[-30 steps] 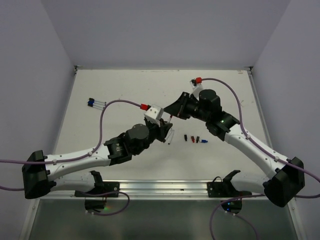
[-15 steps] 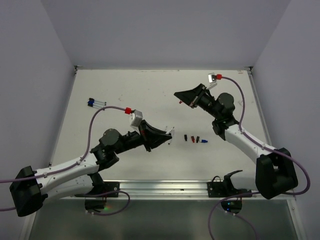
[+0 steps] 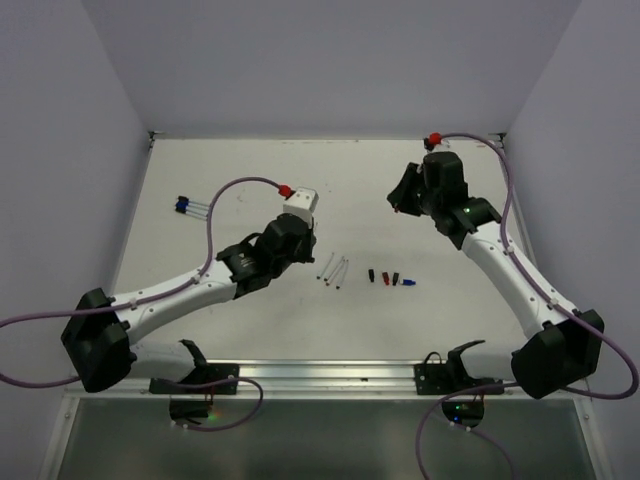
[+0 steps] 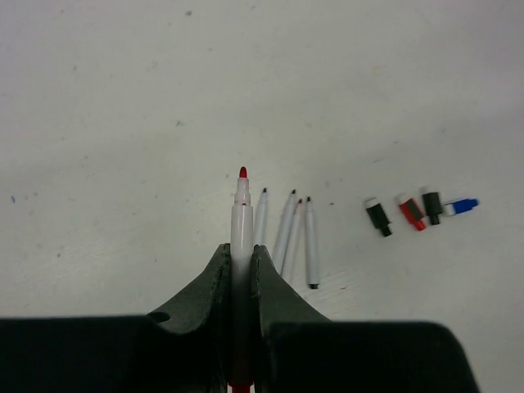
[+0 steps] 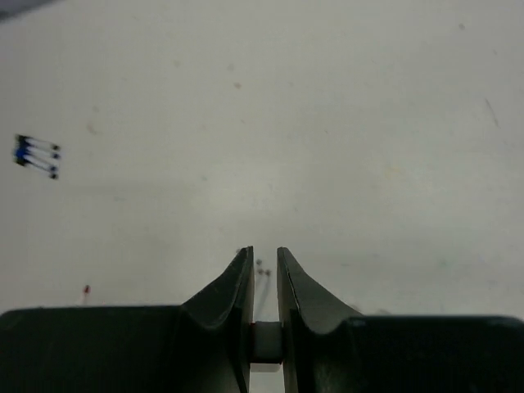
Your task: Open the pen caps
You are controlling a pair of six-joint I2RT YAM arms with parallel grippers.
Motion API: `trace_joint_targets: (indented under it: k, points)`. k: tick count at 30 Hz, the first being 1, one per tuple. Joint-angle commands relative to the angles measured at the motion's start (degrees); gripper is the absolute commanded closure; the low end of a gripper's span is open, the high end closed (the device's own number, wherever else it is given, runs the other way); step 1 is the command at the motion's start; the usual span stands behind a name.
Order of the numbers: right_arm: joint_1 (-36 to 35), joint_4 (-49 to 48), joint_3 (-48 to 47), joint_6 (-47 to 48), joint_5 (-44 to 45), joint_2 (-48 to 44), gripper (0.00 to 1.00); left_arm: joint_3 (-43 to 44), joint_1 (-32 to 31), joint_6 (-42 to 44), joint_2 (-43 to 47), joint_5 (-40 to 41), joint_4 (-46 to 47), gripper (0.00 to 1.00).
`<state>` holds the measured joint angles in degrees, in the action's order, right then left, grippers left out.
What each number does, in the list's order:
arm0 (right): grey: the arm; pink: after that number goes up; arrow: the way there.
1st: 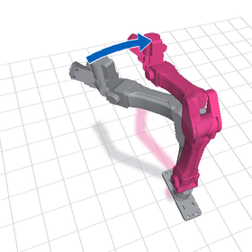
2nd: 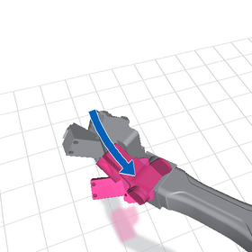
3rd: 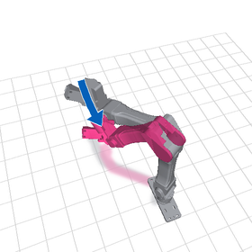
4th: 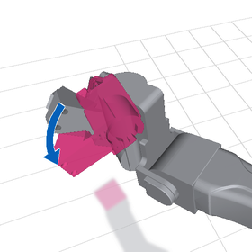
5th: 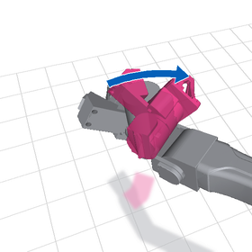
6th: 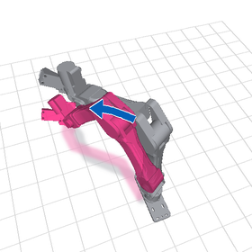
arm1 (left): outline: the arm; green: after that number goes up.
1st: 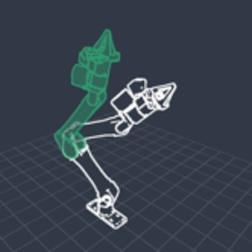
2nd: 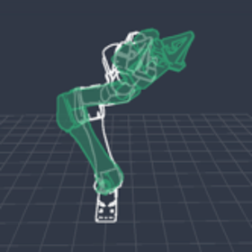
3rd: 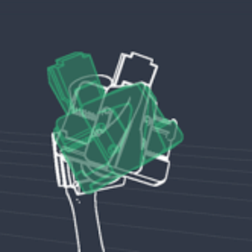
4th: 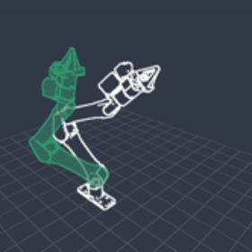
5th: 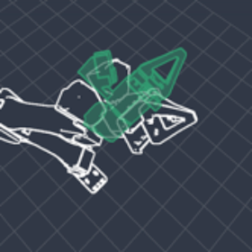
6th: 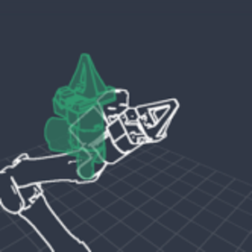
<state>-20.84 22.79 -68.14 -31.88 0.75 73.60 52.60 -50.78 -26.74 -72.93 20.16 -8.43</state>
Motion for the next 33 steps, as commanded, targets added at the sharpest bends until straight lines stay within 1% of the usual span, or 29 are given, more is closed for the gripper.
trace_joint_targets:
  k: [1,3,5,6,10,12,13,14,19,22,28,33]
  points:
    - [0.19,18.87,0.89,6.47,11.01,2.86,1.0,0.49,0.33,3.1,-4.32,9.18,-5.2,1.0]
    - [0.19,21.84,1.43,7.79,16.1,4.0,1.0,-1.09,0.6,3.97,-5.82,9.11,-1.97,1.0]
    - [0.19,23.61,2.04,8.23,19.36,5.76,1.0,-2.41,2.43,4.15,-6.79,6.66,-0.11,1.0]
    - [0.1,23.97,3.18,8.15,19.55,6.11,1.0,-2.76,3.14,4.42,-7.92,4.29,1.47,1.0]
    - [0.27,22.57,6.96,5.52,19.11,6.99,1.0,-4.26,6.57,4.86,-11.35,1.03,5.17,1.0]
    - [0.27,21.78,8.45,4.11,19.9,7.69,1.0,-4.44,7.28,4.68,-13.29,-2.56,7.19,1.0]
    - [0.27,21.77,8.81,3.58,20.16,8.13,1.0,-4.43,7.54,4.77,-13.9,-3.37,7.46,1.0]
    - [0.36,21.43,9.16,2.62,20.77,8.92,1.0,-4.78,7.54,4.77,-14.52,-3.98,10.85,1.0]
    - [0.8,19.49,12.68,0.68,23.15,10.33,1.0,-6.62,7.54,4.24,-18.39,-7.68,15.54,1.0]
    - [1.24,19.14,13.38,0.5,24.38,11.21,0.96,-8.12,7.54,4.24,-19.09,-8.82,18.96,1.0]
    - [4.4,15.89,15.49,1.73,22.28,12.17,0.94,-9.27,7.54,4.24,-22.43,-11.37,22.83,1.0]
    - [4.85,13.43,16.89,2.0,19.56,14.02,0.93,-8.74,7.54,4.07,-25.42,-12.16,24.16,1.0]
